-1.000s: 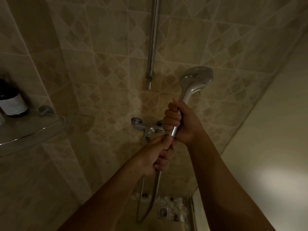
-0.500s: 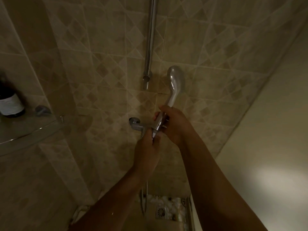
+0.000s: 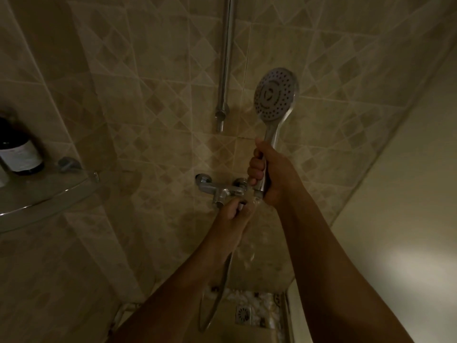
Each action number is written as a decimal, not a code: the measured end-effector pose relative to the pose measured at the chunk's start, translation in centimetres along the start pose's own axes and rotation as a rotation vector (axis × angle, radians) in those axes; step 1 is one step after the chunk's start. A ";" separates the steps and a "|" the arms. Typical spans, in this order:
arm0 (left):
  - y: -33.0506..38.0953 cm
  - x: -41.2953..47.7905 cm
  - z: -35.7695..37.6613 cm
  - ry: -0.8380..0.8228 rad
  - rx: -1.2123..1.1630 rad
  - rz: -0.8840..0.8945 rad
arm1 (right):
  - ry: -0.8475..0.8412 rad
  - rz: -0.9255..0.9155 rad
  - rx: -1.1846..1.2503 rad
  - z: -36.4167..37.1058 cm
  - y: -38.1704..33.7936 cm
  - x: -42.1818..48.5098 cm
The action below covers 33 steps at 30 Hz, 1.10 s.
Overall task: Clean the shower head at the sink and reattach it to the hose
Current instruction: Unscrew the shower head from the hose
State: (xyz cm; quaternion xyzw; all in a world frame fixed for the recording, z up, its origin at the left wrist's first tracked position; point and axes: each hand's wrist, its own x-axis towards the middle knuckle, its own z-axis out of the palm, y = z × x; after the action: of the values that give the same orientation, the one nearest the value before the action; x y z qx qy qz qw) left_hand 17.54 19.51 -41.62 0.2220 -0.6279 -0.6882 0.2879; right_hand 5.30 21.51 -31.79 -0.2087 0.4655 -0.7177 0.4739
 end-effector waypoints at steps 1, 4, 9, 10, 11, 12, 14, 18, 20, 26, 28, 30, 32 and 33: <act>0.1 0.0 -0.2 -0.019 -0.007 -0.021 | -0.019 -0.004 0.016 0.0 -0.1 0.1; 0.4 0.3 -0.3 -0.041 -0.014 -0.052 | -0.084 -0.009 0.055 0.0 -0.1 0.5; 0.7 1.1 -0.4 -0.016 -0.011 -0.078 | -0.089 -0.020 0.076 0.2 1.3 1.6; 0.8 1.2 -0.5 -0.016 -0.005 -0.086 | -0.081 -0.027 0.069 0.3 1.5 1.8; 0.8 1.4 -0.5 -0.018 -0.002 -0.093 | -0.076 -0.035 0.059 0.3 1.6 2.1; 0.9 1.6 -0.6 -0.022 -0.003 -0.098 | -0.071 -0.039 0.051 0.3 1.8 2.3; 1.0 2.1 -0.8 -0.026 0.002 -0.102 | -0.061 -0.038 0.047 0.1 2.0 2.8; 1.2 2.9 -0.9 -0.031 0.018 -0.101 | -0.049 -0.041 0.042 -0.3 1.9 3.6; 1.3 3.2 -1.1 -0.039 0.015 -0.081 | -0.049 -0.049 0.043 -0.4 1.8 4.0; 1.9 4.0 -2.2 -0.106 -0.006 -0.133 | -0.026 -0.125 -0.044 -1.0 1.5 4.1; 2.3 4.2 -2.6 -0.127 -0.033 -0.130 | -0.015 -0.169 -0.099 -1.3 1.4 4.0; 2.9 4.3 -2.7 -0.149 -0.014 -0.097 | -0.003 -0.207 -0.163 -1.6 1.4 3.9; 3.5 4.6 -2.8 -0.145 0.031 -0.060 | 0.013 -0.232 -0.250 -1.7 1.4 3.7; 3.7 4.8 -2.8 -0.134 0.052 -0.042 | 0.018 -0.240 -0.288 -1.7 1.4 3.6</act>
State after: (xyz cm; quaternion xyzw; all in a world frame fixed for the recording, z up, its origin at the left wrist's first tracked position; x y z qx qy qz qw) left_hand 16.27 14.03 -38.02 0.1960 -0.6587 -0.6907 0.2250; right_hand 3.05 18.96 -34.32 -0.3221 0.5395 -0.6968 0.3460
